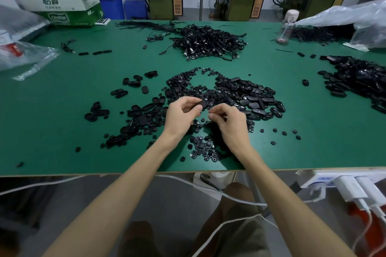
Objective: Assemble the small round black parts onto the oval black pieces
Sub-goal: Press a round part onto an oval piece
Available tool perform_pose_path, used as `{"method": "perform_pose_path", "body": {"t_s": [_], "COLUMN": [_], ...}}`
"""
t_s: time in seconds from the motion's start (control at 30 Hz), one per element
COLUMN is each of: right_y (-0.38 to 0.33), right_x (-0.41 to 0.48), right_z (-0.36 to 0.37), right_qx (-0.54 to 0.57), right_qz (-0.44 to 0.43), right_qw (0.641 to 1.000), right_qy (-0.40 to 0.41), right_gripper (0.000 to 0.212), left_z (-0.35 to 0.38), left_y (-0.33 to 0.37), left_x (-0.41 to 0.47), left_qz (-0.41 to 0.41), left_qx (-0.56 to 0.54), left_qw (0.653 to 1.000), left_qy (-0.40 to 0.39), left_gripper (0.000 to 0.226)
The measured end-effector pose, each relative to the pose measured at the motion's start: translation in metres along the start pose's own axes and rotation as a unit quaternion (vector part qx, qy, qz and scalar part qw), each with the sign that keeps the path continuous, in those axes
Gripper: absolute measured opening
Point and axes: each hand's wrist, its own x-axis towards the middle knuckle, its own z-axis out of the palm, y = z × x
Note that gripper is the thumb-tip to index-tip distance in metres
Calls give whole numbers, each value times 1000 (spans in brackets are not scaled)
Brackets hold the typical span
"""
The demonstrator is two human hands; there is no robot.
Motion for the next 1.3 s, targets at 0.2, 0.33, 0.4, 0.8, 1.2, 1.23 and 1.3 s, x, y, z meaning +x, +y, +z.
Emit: {"method": "perform_pose_path", "body": {"t_s": [0.2,0.33,0.4,0.8,1.2,1.23,1.3], "right_y": [-1,-2,-3,-5,0,0,-1], "right_x": [-2,-3,-4,-5,-3,-3,-3], "right_z": [-4,-6,-7,-10,-11,-11,-11], "right_qx": [68,109,113,124,178,177,169], "right_qz": [21,37,33,43,33,33,27], "right_qw": [997,991,990,989,983,984,985], "right_qy": [42,65,74,73,7,5,2], "right_gripper": [3,6,9,27,9,9,10], "left_z": [0,0,0,1,1,1,0], "left_y": [-13,-15,-16,-20,-18,-18,-17], "left_x": [-6,-5,-5,-5,-7,-7,-7], "left_qz": [-11,-9,-7,-4,-3,-5,-10], "left_qx": [-44,-61,-66,-74,-99,-104,-112], "left_qw": [999,998,998,997,995,994,994], "left_qy": [-5,-21,-23,-30,-26,-24,-18], "left_gripper": [21,27,27,25,21,21,22]}}
